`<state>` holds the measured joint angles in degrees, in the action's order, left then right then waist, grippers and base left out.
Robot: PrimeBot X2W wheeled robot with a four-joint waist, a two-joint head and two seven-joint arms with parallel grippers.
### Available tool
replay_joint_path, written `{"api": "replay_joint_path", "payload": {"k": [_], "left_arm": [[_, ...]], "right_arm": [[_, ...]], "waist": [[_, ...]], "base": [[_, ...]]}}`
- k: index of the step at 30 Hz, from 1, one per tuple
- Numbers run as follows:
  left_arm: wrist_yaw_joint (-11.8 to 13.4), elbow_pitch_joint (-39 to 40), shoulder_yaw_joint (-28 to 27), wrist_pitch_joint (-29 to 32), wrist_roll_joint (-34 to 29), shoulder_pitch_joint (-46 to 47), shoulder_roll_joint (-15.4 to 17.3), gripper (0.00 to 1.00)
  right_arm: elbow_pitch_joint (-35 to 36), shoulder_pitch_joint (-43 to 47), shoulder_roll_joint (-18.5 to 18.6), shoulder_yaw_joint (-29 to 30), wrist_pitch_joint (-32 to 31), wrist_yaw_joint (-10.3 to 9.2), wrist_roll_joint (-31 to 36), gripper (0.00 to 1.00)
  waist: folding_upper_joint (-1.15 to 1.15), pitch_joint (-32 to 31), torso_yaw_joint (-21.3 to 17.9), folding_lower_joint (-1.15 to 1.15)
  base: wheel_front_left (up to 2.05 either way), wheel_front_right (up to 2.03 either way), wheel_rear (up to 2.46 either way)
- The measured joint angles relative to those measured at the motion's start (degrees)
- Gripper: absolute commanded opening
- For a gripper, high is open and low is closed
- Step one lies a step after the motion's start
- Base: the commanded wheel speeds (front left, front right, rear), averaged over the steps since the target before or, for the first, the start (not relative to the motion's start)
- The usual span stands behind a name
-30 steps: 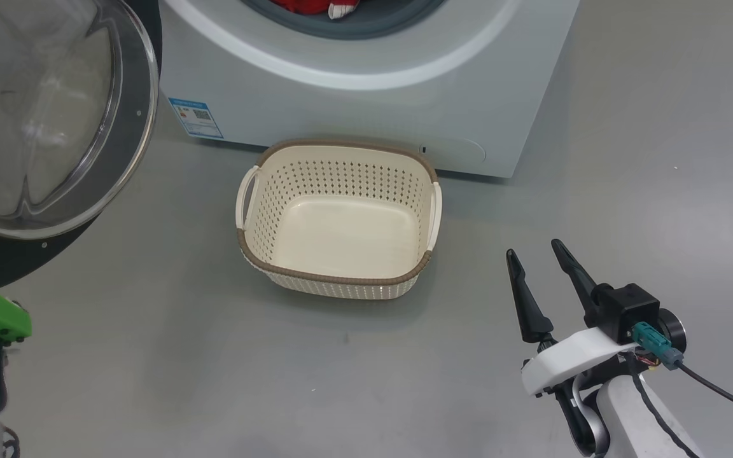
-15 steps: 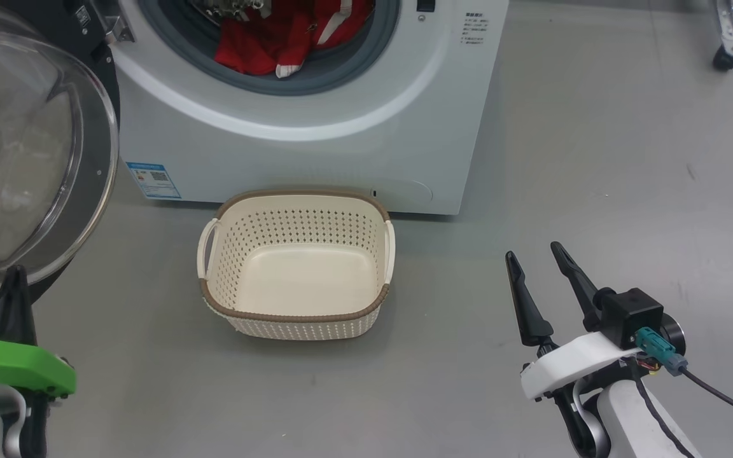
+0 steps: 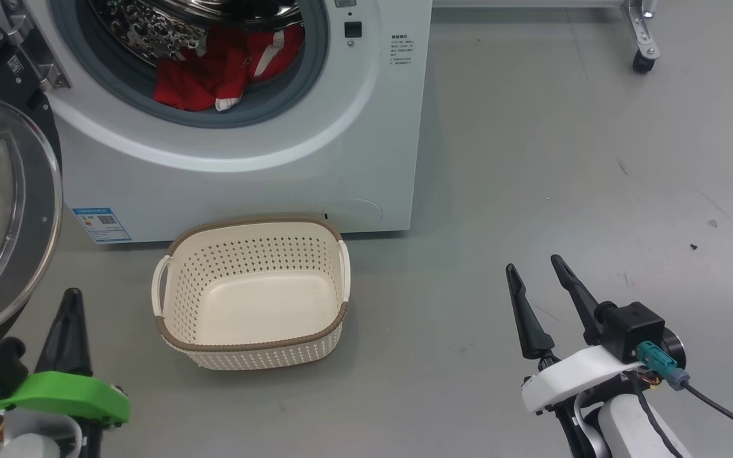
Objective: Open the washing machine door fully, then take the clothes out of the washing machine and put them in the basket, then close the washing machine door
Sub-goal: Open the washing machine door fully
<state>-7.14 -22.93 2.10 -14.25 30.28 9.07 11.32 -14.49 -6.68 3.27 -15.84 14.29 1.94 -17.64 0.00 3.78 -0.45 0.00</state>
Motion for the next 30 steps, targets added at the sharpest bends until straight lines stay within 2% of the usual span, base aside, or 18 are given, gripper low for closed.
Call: {"api": "replay_joint_path", "payload": {"k": [5,6,7,8,9,30], "left_arm": [[-0.05,2.1,2.33,-0.01,-0.03,-1.27,-1.75,0.0],[-0.05,2.58,2.63,-0.01,-0.03,-1.57,-1.72,0.21],[-0.05,3.05,2.9,-0.01,-0.04,-1.92,-1.71,0.49],[-0.05,3.31,3.22,-0.01,-0.07,-2.25,-1.71,0.97],[-0.05,3.46,3.42,-0.01,-0.11,-2.57,-1.72,1.0],[-0.05,9.58,3.75,-0.02,0.18,-6.14,-1.64,1.0]], "right_arm": [[0.76,0.75,-0.02,0.71,0.14,-0.05,-0.07,1.0],[0.82,0.84,-0.02,0.74,0.14,-0.05,-0.07,1.0],[0.87,0.89,-0.03,0.74,0.14,-0.05,-0.07,1.0],[0.94,0.96,-0.03,0.75,0.14,-0.05,-0.07,1.0],[1.0,1.01,-0.04,0.76,0.14,-0.05,-0.07,1.0],[2.7,1.32,-0.12,1.55,0.14,-0.34,0.02,1.0]], "waist": [[0.0,-0.13,-0.99,0.0],[0.0,-0.1,-1.05,0.0],[0.0,-0.08,-1.1,0.0],[0.0,-0.06,-1.14,0.0],[0.0,-0.04,-1.18,0.0],[0.0,0.71,-1.04,0.0]], "base": [[0.0,0.0,0.0],[0.0,0.0,0.0],[0.0,0.0,0.0],[0.0,0.0,0.0],[0.0,0.0,0.0],[0.0,0.0,0.0]]}}
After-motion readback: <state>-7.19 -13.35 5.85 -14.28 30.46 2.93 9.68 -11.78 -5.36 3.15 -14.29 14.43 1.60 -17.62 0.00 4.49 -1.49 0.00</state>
